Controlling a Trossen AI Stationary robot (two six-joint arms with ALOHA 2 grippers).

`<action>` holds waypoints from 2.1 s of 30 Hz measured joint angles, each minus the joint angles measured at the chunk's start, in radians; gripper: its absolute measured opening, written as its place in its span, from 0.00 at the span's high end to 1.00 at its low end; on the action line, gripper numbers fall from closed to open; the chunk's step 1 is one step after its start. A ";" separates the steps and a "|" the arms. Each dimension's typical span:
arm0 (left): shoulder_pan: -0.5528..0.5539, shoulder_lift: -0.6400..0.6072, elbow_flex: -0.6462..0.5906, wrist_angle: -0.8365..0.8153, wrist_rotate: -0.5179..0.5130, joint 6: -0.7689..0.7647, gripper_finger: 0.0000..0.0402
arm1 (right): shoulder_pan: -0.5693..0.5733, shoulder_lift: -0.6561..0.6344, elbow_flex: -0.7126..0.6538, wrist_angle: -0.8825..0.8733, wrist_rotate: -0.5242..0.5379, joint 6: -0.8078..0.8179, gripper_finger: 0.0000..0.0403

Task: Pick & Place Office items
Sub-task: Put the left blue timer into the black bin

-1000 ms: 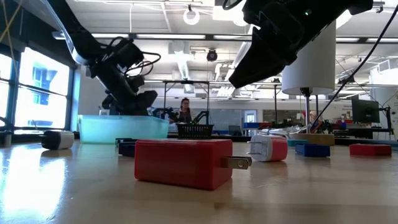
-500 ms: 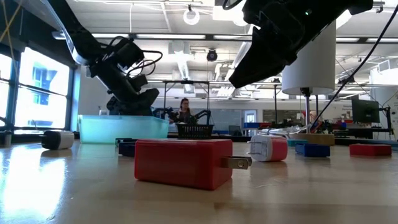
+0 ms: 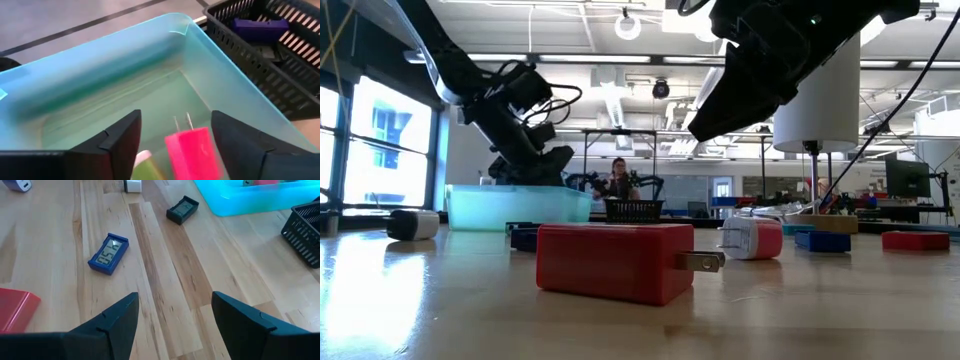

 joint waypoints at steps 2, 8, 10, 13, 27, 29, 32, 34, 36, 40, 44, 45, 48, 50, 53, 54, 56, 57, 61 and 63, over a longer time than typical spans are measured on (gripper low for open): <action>-0.006 0.000 0.000 0.003 0.003 -0.001 0.36 | 0.000 0.000 0.000 0.000 -0.002 0.000 0.41; -0.034 -0.041 0.003 0.002 0.026 0.039 0.29 | 0.000 0.000 0.000 0.000 0.000 0.007 0.41; -0.054 -0.069 0.003 -0.015 0.027 0.081 0.29 | -0.003 0.000 0.000 -0.002 0.001 0.025 0.41; -0.088 -0.121 0.008 -0.069 0.028 0.098 0.29 | -0.009 0.000 0.000 -0.008 0.001 0.026 0.41; -0.433 -0.358 0.082 -0.644 0.138 0.088 0.28 | -0.016 0.000 0.000 -0.007 -0.108 0.046 0.41; -0.511 -0.395 0.088 -0.649 0.100 0.058 0.28 | -0.016 0.000 0.000 -0.007 -0.108 0.046 0.41; -0.610 -0.429 0.089 -0.667 0.051 -0.030 0.28 | -0.015 0.000 0.000 -0.007 -0.109 0.046 0.41; -0.658 -0.436 0.089 -0.692 0.038 -0.103 0.28 | -0.015 0.000 0.000 -0.007 -0.109 0.046 0.41; -0.692 -0.437 0.089 -0.716 0.039 -0.163 0.28 | -0.015 0.000 0.000 -0.007 -0.109 0.045 0.41; -0.754 -0.411 0.086 -0.779 0.051 -0.131 0.28 | -0.015 0.000 0.000 -0.007 -0.108 0.052 0.41; -0.817 -0.362 0.085 -0.778 0.054 -0.117 0.28 | -0.015 0.000 0.000 -0.007 -0.103 0.054 0.41; -0.828 -0.347 0.085 -0.775 0.039 -0.113 0.28 | -0.015 0.000 0.000 -0.007 -0.103 0.054 0.41; -0.851 -0.294 0.085 -0.740 0.015 -0.074 0.28 | -0.015 0.000 0.000 -0.007 -0.103 0.055 0.41; -0.866 -0.250 0.085 -0.724 0.031 -0.007 0.28 | -0.015 0.000 0.000 -0.007 -0.103 0.055 0.41; -0.886 -0.185 0.085 -0.691 0.041 0.170 0.28 | -0.015 0.000 0.000 -0.005 -0.103 0.054 0.41; -0.890 -0.162 0.085 -0.672 0.041 0.229 0.28 | -0.015 0.000 0.000 -0.004 -0.102 0.054 0.41; -0.899 -0.124 0.085 -0.644 0.040 0.302 0.28 | -0.015 0.000 0.000 -0.001 -0.101 0.053 0.41; -0.901 -0.106 0.085 -0.622 0.041 0.315 0.28 | -0.015 0.000 0.000 0.002 -0.101 0.053 0.41; -0.907 -0.046 0.085 -0.532 0.044 0.322 0.28 | -0.015 0.000 0.000 0.006 -0.100 0.051 0.41; -0.912 -0.027 0.085 -0.504 0.048 0.307 0.28 | -0.015 0.000 0.000 0.008 -0.100 0.048 0.41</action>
